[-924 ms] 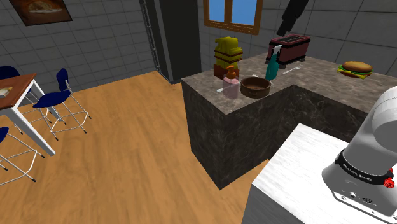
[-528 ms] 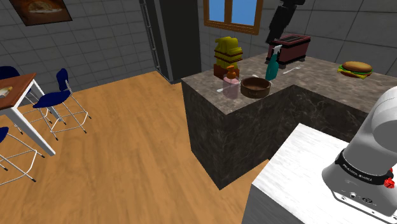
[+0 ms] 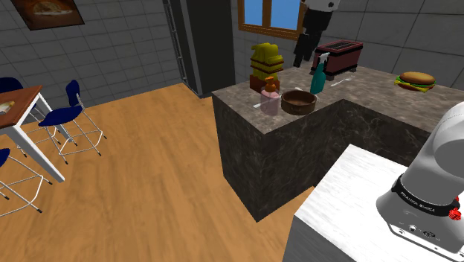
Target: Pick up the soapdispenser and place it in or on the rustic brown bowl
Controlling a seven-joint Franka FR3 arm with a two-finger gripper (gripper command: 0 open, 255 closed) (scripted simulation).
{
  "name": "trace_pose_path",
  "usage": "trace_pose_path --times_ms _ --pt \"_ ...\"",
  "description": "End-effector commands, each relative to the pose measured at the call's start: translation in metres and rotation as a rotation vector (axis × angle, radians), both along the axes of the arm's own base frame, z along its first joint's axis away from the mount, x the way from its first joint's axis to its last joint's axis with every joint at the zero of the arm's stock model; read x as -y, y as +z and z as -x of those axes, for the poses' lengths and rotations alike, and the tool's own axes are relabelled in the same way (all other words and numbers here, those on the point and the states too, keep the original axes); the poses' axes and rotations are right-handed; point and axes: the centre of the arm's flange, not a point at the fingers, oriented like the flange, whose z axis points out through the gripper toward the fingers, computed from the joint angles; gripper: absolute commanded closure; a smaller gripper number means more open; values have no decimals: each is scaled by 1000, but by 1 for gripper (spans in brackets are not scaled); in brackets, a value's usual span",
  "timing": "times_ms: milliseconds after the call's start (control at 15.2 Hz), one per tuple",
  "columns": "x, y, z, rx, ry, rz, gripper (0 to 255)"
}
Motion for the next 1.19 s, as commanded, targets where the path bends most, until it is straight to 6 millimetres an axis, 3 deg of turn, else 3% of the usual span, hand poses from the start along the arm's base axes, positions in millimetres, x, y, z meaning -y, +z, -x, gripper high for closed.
trace_pose_path --times_ms 0,1122 --pt "10 -14 -22 -14 -7 3 0" --pt "102 -165 -173 -139 -63 24 0"
